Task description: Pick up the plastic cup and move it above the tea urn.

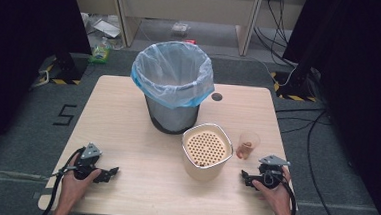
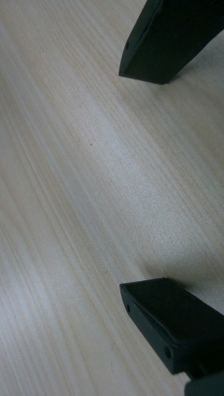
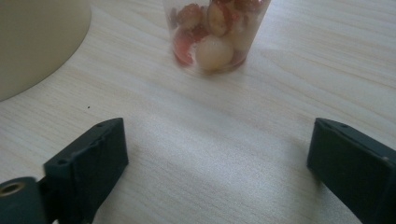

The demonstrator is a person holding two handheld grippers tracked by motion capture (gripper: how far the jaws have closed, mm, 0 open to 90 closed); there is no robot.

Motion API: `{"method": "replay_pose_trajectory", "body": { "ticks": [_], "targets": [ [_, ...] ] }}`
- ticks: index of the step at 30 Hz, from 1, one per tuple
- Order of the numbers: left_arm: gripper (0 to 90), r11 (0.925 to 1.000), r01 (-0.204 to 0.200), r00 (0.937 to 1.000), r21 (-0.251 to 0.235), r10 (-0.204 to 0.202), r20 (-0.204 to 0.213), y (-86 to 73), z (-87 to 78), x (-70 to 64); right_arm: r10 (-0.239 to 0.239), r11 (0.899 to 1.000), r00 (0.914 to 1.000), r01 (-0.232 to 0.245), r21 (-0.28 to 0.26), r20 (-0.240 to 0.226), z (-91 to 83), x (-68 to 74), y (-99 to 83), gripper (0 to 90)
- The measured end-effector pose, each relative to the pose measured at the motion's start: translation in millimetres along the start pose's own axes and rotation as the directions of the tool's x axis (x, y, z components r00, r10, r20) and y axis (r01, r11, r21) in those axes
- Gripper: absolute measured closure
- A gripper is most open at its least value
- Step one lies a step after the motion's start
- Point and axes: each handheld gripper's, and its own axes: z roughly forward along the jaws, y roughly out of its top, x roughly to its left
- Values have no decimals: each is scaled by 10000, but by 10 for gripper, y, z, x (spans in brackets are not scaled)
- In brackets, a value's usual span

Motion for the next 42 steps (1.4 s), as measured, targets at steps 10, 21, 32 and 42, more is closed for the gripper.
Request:
{"method": "replay_pose_trajectory", "body": {
  "ticks": [10, 21, 32, 42],
  "targets": [
    [0, 10000, -2, 10000, -1, 2, 0, 0, 0, 0, 193, 9993, 9998, -192, -307, 28, -88, -37, -13, 179],
    [0, 10000, -2, 10000, -3, 2, 0, 0, 0, 0, 447, 9937, 9988, -424, -1035, 199, -365, -52, 125, 273],
    [0, 10000, 0, 10000, -5, 0, -2, 0, 0, 0, 639, 9827, 9975, -577, -1762, 293, -668, -164, 411, 391],
    [0, 10000, 2, 10000, -3, -2, -1, 0, 0, 0, 551, 9817, 9980, -484, -1841, 312, -660, -231, 701, 446]
  ]
}}
